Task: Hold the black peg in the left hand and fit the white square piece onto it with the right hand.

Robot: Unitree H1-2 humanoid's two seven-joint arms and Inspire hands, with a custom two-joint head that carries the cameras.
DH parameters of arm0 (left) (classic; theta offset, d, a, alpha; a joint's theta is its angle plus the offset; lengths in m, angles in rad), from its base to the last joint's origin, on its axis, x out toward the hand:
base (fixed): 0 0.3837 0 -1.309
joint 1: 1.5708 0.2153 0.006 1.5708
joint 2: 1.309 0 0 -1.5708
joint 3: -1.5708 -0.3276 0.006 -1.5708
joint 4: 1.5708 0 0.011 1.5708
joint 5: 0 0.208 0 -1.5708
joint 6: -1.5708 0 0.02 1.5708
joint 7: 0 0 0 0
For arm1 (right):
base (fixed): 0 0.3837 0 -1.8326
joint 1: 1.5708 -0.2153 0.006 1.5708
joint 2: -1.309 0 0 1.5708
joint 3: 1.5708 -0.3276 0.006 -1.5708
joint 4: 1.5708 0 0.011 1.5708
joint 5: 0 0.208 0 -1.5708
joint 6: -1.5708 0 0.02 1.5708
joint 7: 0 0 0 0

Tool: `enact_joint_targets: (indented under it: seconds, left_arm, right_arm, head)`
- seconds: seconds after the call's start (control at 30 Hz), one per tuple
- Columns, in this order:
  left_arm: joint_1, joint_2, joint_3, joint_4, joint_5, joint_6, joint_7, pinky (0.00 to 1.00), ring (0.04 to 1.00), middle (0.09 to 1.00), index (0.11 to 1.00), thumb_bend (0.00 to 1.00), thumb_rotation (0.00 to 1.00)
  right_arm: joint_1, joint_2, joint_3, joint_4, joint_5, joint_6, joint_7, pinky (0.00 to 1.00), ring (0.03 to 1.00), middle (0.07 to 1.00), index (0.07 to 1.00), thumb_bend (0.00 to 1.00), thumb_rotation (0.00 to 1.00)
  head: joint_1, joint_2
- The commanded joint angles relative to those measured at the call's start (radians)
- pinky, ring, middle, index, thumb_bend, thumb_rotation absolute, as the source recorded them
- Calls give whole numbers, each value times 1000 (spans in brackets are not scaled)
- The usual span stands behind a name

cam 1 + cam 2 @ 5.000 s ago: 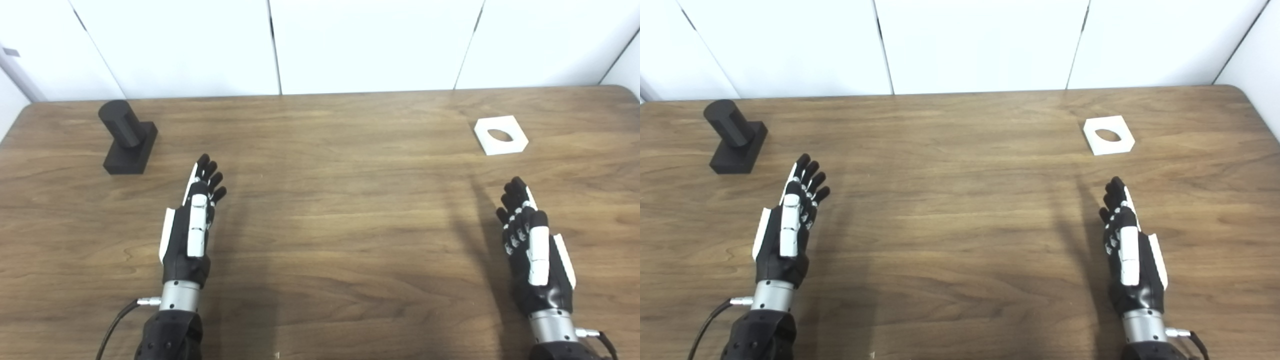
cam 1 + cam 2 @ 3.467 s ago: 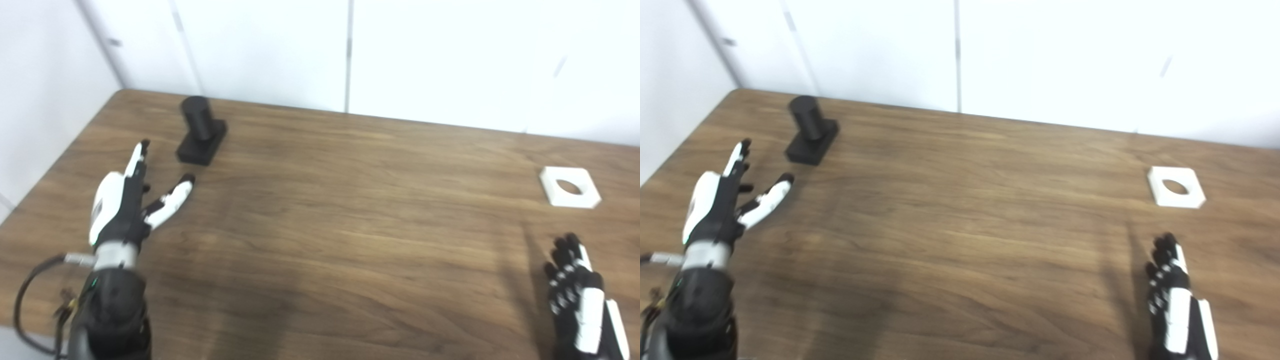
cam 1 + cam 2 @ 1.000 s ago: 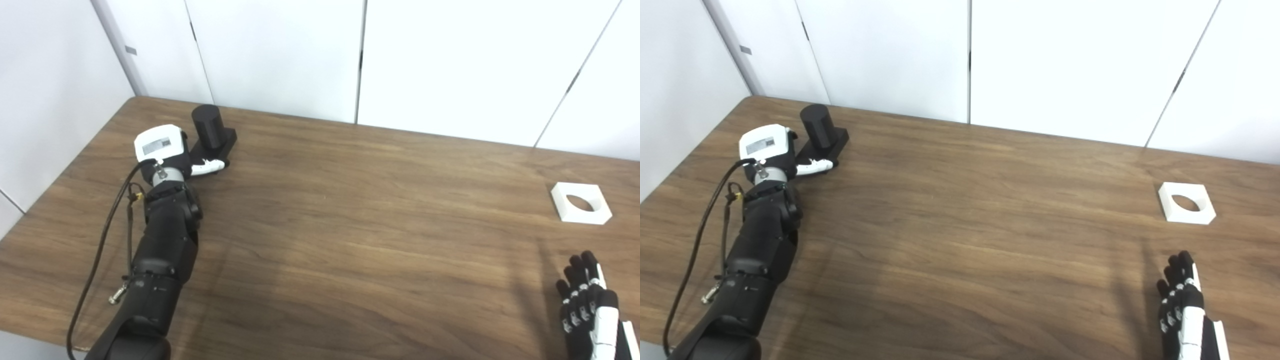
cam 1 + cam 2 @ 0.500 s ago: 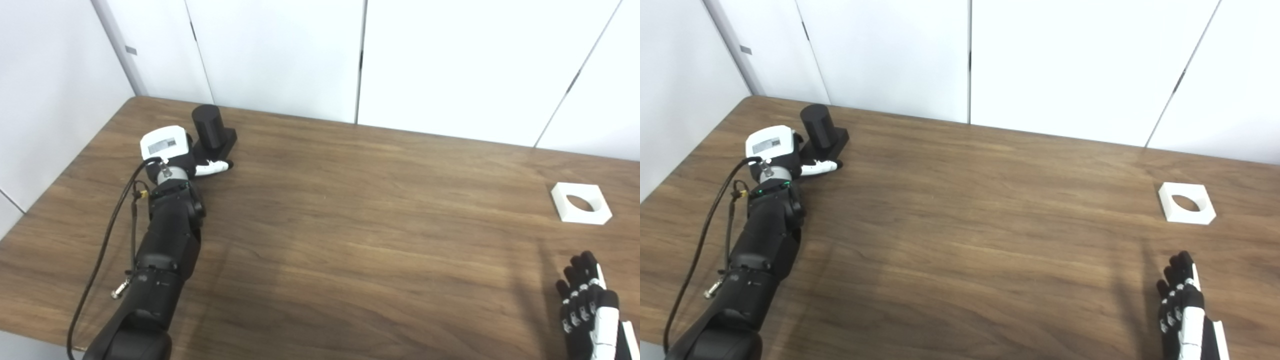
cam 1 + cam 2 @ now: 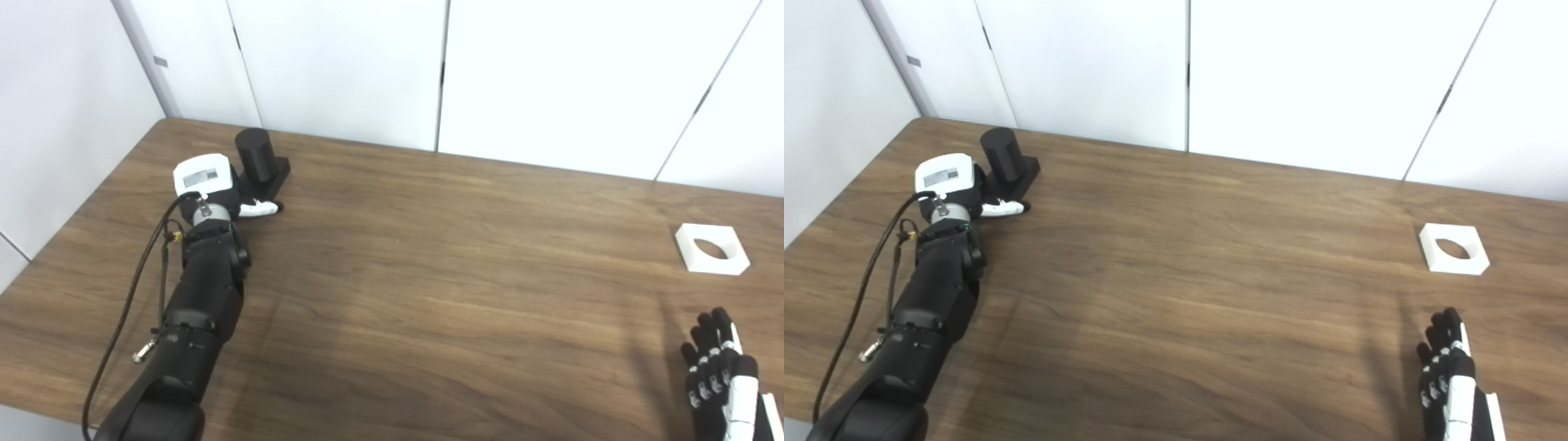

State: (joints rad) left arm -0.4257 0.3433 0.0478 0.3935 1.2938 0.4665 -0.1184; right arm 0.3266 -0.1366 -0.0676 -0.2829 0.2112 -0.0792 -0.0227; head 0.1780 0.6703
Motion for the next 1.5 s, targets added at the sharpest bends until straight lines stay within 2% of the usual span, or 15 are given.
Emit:
enact_joint_targets:
  seconds: [0.0, 0.27, 0.4, 0.57, 0.7, 0.73, 0.83, 1.23, 1.47]
  left_arm:
    - [-49, 34, -1, -10, 3, 3, 44, 853, 886, 844, 685, 856, 539]
    - [-47, 48, -22, -2, -30, 3, 72, 822, 864, 816, 631, 822, 495]
    - [-45, 49, -25, -1, -62, 3, 100, 817, 860, 796, 597, 794, 439]
    - [-40, 60, -43, -9, -76, 3, 102, 815, 848, 780, 575, 754, 375]
    - [-32, 69, -55, -20, -126, 2, 118, 817, 842, 766, 539, 726, 266]
    - [-30, 70, -57, -23, -136, 2, 120, 822, 843, 763, 508, 602, 154]
    - [-26, 71, -59, -28, -152, 3, 130, 822, 839, 761, 488, 526, 79]
    - [-21, 71, -63, -30, -201, 3, 160, 767, 824, 751, 483, 520, 57]
    - [-3, 76, -64, -52, -320, -18, 235, 724, 775, 722, 481, 519, 51]
  right_arm:
    - [-10, 23, -4, -42, -1, -5, 6, 1000, 1000, 987, 1000, 537, 1000]
    - [-10, 27, -6, -45, 5, -2, 4, 1000, 1000, 982, 1000, 520, 1000]
    - [-10, 29, -7, -43, 11, 0, 4, 1000, 1000, 980, 1000, 546, 1000]
    - [-7, 33, -7, -52, 13, 10, -1, 1000, 1000, 979, 999, 546, 1000]
    - [-9, 30, -8, -44, 8, 2, 1, 1000, 1000, 981, 1000, 540, 1000]
    - [-9, 30, -8, -44, 6, 3, 0, 1000, 1000, 981, 1000, 537, 1000]
    - [-10, 31, -8, -44, 0, 3, -2, 1000, 1000, 975, 1000, 546, 1000]
    - [-9, 36, -10, -45, 8, -4, -2, 1000, 995, 963, 998, 544, 1000]
    - [-8, 35, -6, -48, -18, 0, -8, 981, 980, 952, 994, 553, 1000]
  head:
    - [0, 1]
    - [-3, 2]
    - [-4, 5]
    - [-5, 6]
    - [-5, 6]
    - [-5, 6]
    - [-5, 6]
    - [-13, 10]
    - [-39, 15]
